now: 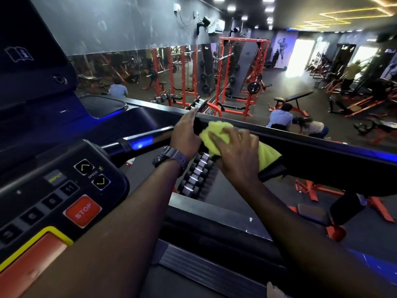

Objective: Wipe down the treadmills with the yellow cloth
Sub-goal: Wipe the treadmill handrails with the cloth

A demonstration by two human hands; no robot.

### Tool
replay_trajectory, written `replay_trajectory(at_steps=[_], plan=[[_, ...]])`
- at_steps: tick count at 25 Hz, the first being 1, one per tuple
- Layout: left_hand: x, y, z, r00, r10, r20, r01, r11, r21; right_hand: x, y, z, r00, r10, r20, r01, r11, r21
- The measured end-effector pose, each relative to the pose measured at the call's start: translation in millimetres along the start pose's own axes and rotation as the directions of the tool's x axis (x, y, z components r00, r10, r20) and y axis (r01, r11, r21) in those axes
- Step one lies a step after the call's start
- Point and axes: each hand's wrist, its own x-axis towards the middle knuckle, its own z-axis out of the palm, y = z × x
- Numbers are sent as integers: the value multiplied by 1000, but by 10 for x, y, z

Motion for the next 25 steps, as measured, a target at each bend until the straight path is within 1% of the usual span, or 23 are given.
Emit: replay_trajectory(at_steps=[1,2,4,5,6,7,8,9,10,11,12,13,15,16,17,18,19,20,21,22,23,24,25], plan=[[3,-10,14,1000,14,0,-14,1000,-12,149,-117,-49,996,87,-10,-86,996,18],[-1,-7,21,1000,18,-2,-18,1000,-22,233,-239,-51,997,80,-3,-80,996,30],[-16,6,16,1000,-1,4,1,1000,-17,137,-338,50,988,-151,18,150,988,30],[-21,16,6,1000,-16,13,16,1000,-11,-1,-250,93,961,-273,51,271,962,34],[-27,19,1,999,-28,22,28,1000,-13,-118,-98,87,936,-345,71,344,939,33],[-30,15,-4,999,-25,23,26,1000,-17,-142,42,40,938,-342,59,341,940,29],[-24,-3,-3,1000,-12,11,12,1000,-24,-68,114,-13,964,-265,27,265,964,10],[-21,-19,4,1000,13,-3,-13,1000,-28,66,102,-72,991,-136,-9,136,991,-9],[-14,-38,27,999,42,-9,-42,999,-31,212,33,-112,999,-9,-41,9,1000,-4],[-13,-53,47,998,64,-7,-64,998,-25,317,-62,-147,998,46,-50,-46,999,15],[-19,-60,57,997,79,2,-79,997,-12,328,-150,-108,999,0,-45,1,1000,17],[-27,-54,67,996,90,17,-90,996,6,225,-171,-18,991,-123,-43,123,992,1],[-33,-47,63,993,99,60,-103,993,65,-169,74,136,935,-353,-12,353,936,0],[-40,-46,64,989,122,86,-132,984,117,-338,292,118,913,-409,-5,409,913,2],[-41,-33,73,979,170,115,-188,967,172,-403,493,38,913,-408,-19,408,913,5],[-47,-8,98,960,230,158,-261,940,219,-381,635,-44,938,-344,-45,344,939,-14],[-64,26,135,935,288,209,-335,910,245,-293,695,-122,974,-215,-69,213,976,-39],[-82,64,189,910,331,248,-390,887,246,-165,681,-188,992,-40,-118,37,999,-34],[-104,107,241,898,350,267,-413,881,232,-54,621,-254,983,103,-153,-104,995,-1],[-124,133,270,899,352,259,-408,889,208,-20,541,-253,978,131,-162,-129,991,25],[-139,134,285,909,346,232,-390,903,179,-94,458,-186,987,44,-157,-42,999,11],[-138,122,287,920,336,201,-367,918,150,-260,450,-60,986,-106,-131,106,994,-13],[-138,103,284,928,326,182,-352,927,130,-463,551,31,965,-252,-78,250,968,-38]])
